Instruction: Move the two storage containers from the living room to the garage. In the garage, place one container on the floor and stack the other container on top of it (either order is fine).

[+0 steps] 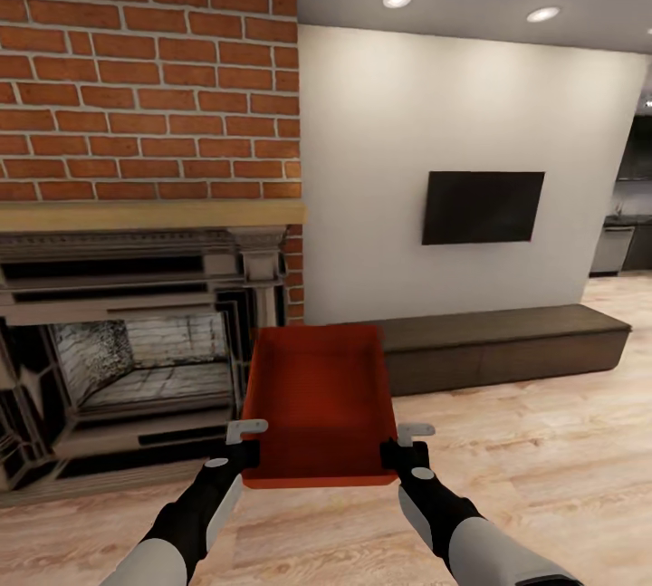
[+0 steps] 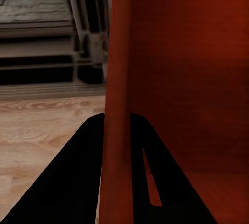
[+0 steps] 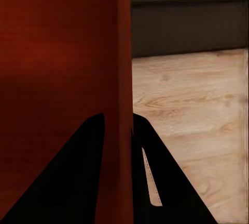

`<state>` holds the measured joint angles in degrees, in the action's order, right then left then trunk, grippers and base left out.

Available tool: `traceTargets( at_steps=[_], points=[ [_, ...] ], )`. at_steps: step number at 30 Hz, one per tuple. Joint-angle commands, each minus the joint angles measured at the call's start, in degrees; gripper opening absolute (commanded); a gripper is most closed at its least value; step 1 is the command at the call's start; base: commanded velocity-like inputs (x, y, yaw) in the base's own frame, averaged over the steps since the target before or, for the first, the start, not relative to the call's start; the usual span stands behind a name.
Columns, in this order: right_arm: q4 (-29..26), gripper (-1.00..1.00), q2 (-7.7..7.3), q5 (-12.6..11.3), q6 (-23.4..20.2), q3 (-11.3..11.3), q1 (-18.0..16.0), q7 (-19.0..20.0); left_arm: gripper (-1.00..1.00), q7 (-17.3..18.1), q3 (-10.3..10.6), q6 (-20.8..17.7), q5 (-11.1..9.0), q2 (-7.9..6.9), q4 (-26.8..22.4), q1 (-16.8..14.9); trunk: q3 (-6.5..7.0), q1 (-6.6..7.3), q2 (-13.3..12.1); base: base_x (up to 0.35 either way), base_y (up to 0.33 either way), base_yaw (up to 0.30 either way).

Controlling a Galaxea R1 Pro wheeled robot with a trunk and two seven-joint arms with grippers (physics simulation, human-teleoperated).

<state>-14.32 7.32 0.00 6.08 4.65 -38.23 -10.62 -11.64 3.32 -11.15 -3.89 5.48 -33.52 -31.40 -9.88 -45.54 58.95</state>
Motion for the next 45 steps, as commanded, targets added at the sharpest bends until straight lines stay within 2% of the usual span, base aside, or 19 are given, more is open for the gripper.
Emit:
traceTargets(
  at_steps=[1,45],
  points=[
    [-0.01,-1.0,0.06,0.1,0.25,-1.93,-0.09,-4.09,-1.0,-0.67,0.11,-0.37,-0.06,0.15,-0.14,0.02,-0.08,-0.01,0.06,0.0,0.0,-0.286],
    [-0.01,-1.0,0.05,0.18,0.25,-1.93,-0.09,-4.07,-1.0,-0.67,0.16,-0.37,-0.05,0.15,-0.23,0.02,-0.08,-0.01,0.06,0.0,0.0,-0.286]
  ],
)
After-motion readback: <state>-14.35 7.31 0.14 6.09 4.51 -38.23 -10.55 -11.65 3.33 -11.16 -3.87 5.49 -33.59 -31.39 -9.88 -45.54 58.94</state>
